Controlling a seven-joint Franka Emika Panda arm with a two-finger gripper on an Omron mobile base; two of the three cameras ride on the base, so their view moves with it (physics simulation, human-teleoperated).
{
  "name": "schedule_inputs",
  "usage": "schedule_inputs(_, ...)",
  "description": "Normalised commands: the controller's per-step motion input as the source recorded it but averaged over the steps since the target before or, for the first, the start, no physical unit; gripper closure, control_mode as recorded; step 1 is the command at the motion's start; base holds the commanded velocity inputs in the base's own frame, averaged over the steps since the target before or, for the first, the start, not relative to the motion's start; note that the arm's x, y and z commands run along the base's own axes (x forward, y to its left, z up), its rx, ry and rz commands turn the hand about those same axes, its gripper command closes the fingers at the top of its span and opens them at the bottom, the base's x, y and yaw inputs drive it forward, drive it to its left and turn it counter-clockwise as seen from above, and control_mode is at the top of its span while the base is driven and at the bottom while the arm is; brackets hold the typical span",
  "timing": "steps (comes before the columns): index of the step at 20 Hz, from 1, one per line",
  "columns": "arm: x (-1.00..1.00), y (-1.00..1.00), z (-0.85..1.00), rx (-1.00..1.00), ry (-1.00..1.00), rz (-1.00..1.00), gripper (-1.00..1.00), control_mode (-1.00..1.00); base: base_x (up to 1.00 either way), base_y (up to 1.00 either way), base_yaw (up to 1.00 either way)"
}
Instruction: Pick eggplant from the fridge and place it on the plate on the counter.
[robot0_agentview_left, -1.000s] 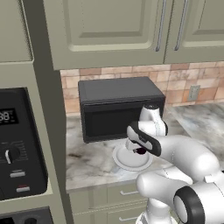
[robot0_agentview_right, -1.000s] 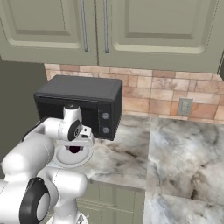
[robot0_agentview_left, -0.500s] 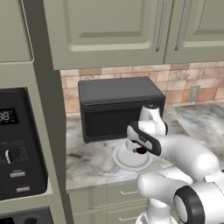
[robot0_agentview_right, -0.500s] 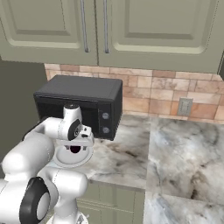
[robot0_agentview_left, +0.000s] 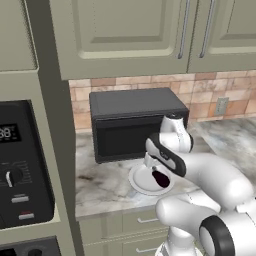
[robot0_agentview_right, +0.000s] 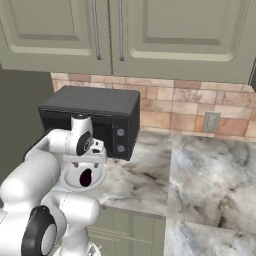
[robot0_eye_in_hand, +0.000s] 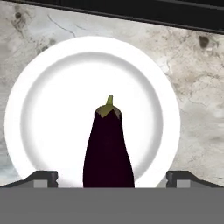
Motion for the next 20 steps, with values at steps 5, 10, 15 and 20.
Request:
schedule_inputs(5,-0.15,0.0,0.71,0.0,0.0,0.0,-1.0,-1.0,0.0,0.0,0.0)
schedule_inputs(10,-0.41,0.0,0.94,0.0,0.0,0.0,-1.0,-1.0,0.0,0.0,0.0)
schedule_inputs(15,-0.83,0.0,0.95,0.0,-0.02,-0.02,-1.0,-1.0,0.0,0.0,0.0)
schedule_inputs(20,-0.78,-0.09,0.83,0.04,-0.01,-0.04,-1.0,-1.0,0.0,0.0,0.0)
